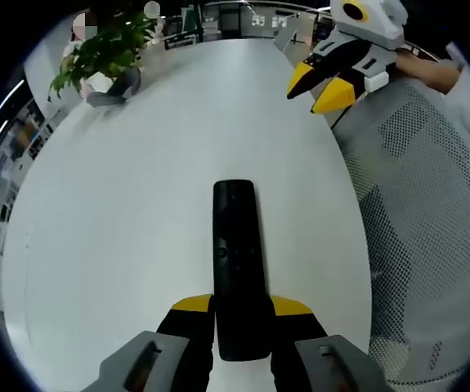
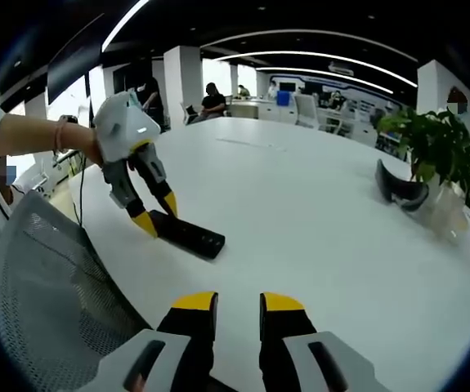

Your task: Press the specified remote control buttons in sequence, fully releasing each button before pressing the next.

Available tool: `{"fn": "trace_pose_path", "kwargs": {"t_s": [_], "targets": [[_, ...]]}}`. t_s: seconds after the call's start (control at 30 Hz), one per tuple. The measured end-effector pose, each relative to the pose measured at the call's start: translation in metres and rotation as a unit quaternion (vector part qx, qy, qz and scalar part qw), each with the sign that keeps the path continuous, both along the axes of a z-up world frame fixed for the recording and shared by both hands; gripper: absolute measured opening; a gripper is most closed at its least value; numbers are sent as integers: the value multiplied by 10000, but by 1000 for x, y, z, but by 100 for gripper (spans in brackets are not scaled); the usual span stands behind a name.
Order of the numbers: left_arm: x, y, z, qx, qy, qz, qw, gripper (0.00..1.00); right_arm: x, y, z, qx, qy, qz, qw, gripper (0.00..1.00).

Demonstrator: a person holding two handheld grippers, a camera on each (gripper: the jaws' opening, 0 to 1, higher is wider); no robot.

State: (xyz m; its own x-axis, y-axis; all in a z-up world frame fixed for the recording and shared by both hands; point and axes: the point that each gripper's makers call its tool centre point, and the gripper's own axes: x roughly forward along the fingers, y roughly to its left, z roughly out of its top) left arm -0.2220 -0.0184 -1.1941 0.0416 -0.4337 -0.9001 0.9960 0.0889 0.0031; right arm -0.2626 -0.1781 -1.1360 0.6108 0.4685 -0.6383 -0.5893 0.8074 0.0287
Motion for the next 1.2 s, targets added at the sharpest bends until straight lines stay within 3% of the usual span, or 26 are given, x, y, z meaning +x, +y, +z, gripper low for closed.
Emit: {"fn": "trace_pose_path", "kwargs": {"t_s": [0.6,1.2], "targets": [[-17,1,1,-495,-22,316,9983,24,-2,3,-4,-8,102,124,9999,16],[-38,1,1,-770,-52,431,9961,24,-5,6,-6,-4,159,199,9997,15]]}}
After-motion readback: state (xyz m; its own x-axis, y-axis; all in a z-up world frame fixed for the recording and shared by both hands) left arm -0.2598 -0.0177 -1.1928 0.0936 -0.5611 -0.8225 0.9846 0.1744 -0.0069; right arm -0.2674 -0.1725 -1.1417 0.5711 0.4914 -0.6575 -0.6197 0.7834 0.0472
